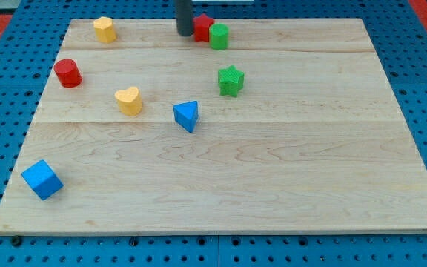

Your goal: Move the red star towards the right

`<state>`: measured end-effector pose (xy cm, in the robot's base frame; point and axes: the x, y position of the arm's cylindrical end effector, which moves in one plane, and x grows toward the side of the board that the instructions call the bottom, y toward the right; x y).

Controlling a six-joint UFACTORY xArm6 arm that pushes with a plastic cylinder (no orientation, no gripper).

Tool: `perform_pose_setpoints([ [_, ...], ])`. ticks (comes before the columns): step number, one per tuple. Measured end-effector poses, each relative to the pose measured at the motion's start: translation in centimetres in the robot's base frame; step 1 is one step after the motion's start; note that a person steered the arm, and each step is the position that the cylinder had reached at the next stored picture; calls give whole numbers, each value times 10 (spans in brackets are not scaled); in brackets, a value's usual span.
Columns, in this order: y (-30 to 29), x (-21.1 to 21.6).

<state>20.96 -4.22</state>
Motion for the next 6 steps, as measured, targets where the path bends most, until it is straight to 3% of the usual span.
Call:
perform_pose_setpoints([
  [1, -17, 3],
  [2, -72, 11],
  [3, -67, -18],
  [6, 25, -13],
])
